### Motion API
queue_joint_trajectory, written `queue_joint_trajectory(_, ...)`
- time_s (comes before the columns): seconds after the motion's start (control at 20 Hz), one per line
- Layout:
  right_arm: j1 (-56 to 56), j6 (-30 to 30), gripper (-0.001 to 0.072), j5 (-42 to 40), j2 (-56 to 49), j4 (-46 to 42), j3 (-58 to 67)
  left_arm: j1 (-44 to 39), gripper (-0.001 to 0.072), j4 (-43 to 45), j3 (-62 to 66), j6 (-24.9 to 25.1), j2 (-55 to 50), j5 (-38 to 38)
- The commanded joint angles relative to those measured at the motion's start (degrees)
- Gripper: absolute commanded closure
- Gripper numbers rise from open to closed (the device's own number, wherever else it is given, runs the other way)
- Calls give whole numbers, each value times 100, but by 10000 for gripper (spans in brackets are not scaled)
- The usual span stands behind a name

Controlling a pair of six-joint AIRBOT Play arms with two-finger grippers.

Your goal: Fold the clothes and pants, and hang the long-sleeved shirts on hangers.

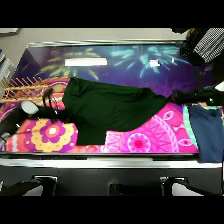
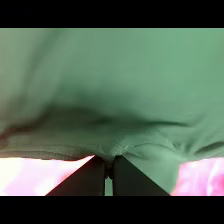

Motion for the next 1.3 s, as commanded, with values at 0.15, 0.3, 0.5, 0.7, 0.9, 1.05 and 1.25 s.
queue_joint_trajectory(0.15,595,291,680,-682,1416,98,2033,485,693,619,4266,-26,173,-1617)
queue_joint_trajectory(0.3,595,575,680,-756,2413,-387,2973,691,693,872,6186,-212,431,-2251)
queue_joint_trajectory(0.5,592,1515,680,-1314,3790,-1493,3364,831,693,1827,6693,-964,1482,-2297)
queue_joint_trajectory(0.7,592,2428,680,-1790,4400,-2433,3364,835,693,2966,6133,-1425,2409,-2295)
queue_joint_trajectory(0.9,595,2669,680,-1102,3862,-2297,3364,833,693,3213,5831,-1287,2297,-2299)
queue_joint_trajectory(1.05,595,2704,680,-39,2855,-2076,3357,824,693,3169,5445,-826,1631,-2312)
queue_joint_trajectory(1.25,597,2546,680,737,942,-1985,3314,824,692,3171,5045,-319,59,-2229)
